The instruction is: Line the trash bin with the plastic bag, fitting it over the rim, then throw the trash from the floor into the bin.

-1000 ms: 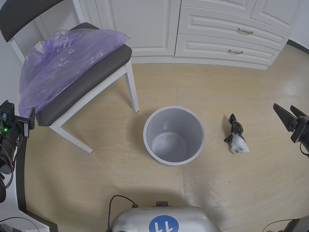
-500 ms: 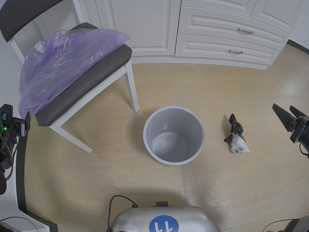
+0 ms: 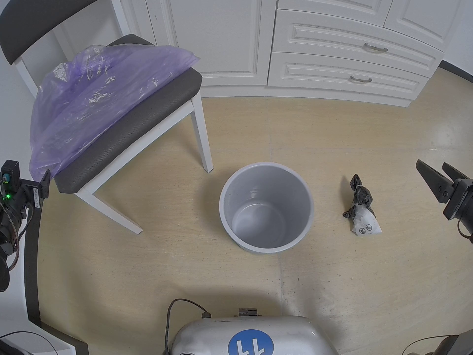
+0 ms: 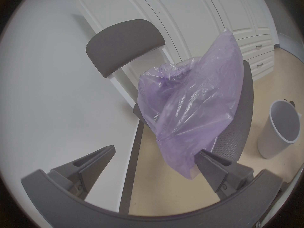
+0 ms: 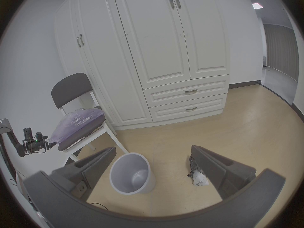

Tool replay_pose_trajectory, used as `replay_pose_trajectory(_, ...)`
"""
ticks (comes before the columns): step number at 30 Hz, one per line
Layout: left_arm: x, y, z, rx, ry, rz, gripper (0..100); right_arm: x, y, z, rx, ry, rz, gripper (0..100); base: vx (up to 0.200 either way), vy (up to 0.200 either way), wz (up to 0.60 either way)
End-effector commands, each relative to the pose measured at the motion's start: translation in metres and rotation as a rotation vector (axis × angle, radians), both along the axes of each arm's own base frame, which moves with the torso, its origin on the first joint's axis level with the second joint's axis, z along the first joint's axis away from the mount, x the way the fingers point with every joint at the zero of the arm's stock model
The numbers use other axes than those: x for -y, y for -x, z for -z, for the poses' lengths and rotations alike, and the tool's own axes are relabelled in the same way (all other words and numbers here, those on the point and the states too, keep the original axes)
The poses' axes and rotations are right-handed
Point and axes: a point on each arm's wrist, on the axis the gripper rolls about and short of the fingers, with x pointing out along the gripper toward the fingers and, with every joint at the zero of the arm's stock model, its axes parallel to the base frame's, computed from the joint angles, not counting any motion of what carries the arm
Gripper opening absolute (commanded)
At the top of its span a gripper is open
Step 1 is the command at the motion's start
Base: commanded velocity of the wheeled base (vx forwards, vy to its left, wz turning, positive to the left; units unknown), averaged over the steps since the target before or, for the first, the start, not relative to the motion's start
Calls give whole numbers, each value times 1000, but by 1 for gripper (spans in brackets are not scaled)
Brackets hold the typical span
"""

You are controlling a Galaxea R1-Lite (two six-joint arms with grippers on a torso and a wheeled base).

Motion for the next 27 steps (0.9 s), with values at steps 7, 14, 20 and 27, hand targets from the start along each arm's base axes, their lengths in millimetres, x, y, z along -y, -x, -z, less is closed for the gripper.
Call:
replay_pose_trajectory(7,-7,-6,3,0,45,40,100,-1,-1,0,-3,1,0,100,0,0,0)
replay_pose_trajectory(14,-8,-17,-1,24,67,47,100,0,0,-1,4,-2,0,100,0,0,0)
replay_pose_trajectory(20,-9,-23,-4,42,85,48,100,0,0,-2,8,-6,-2,100,0,0,0)
replay_pose_trajectory(27,-14,-36,-9,72,117,41,100,1,1,-3,13,-8,-1,100,0,0,0)
